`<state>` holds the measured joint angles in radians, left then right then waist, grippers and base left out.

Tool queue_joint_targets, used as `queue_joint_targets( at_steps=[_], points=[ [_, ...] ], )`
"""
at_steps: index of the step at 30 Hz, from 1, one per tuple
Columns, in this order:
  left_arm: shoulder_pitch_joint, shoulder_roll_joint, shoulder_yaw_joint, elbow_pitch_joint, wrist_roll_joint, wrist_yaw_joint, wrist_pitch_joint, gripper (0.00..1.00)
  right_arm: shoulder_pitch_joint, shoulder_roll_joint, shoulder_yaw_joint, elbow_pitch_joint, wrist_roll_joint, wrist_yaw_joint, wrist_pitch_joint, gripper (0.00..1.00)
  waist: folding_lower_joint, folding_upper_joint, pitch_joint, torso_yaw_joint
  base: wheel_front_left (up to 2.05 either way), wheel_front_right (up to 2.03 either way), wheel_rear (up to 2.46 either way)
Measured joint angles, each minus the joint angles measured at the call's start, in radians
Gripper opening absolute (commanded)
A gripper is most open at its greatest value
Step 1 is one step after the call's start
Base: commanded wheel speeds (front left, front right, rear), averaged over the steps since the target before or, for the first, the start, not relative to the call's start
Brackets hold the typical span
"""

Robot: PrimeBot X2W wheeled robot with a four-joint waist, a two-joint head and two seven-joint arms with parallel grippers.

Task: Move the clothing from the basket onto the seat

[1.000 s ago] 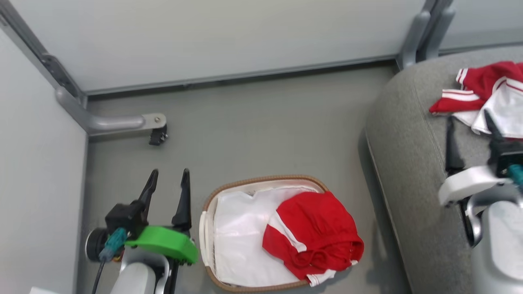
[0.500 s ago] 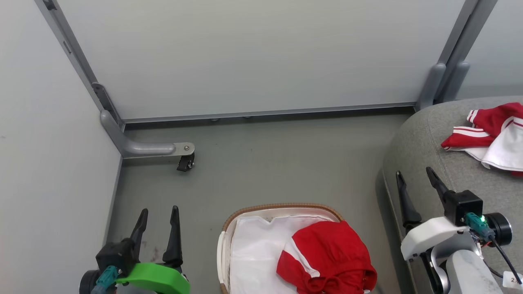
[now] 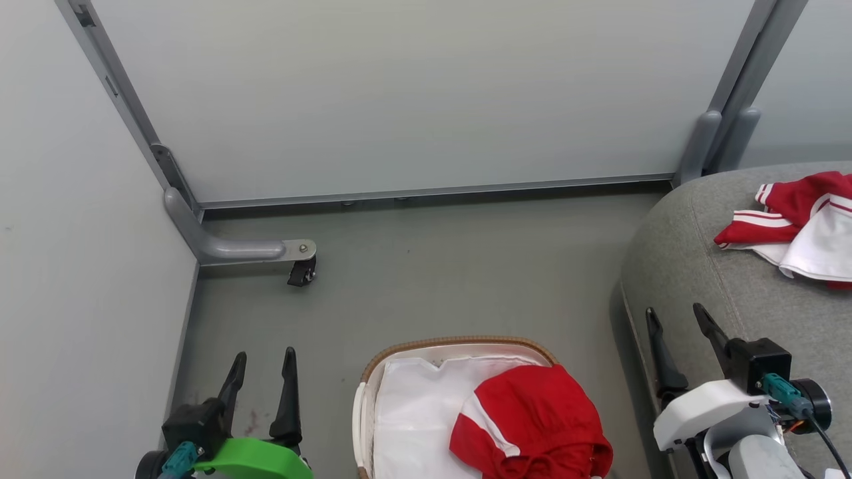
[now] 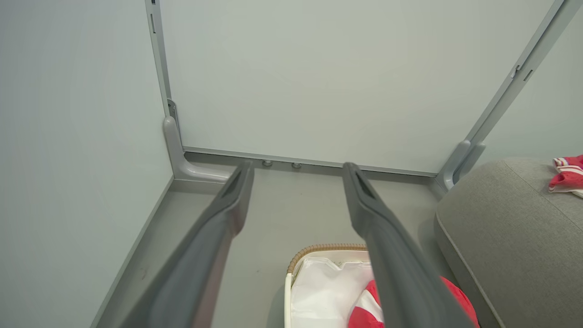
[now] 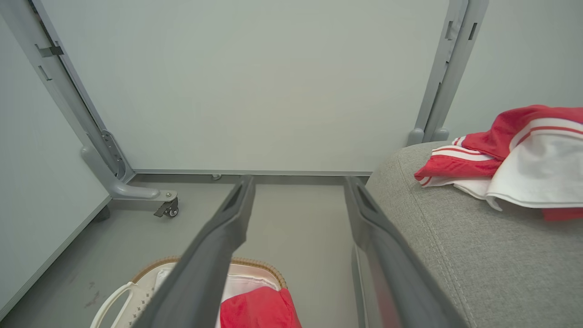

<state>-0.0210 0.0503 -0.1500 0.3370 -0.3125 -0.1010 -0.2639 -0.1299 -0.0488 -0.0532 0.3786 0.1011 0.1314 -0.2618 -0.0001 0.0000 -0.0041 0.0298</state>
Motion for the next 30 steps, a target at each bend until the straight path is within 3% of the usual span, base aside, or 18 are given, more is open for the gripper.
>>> queue_joint_targets(
  at_steps=[30],
  points=[
    [-0.03,0.0,-0.045,0.025,-0.018,-0.005,0.0,1.0,-0.01,0.0,-0.004,-0.026,0.005,0.0,0.0,1.0,0.0,0.0,0.046,-0.007,0.0,0.0,0.0]
  ],
)
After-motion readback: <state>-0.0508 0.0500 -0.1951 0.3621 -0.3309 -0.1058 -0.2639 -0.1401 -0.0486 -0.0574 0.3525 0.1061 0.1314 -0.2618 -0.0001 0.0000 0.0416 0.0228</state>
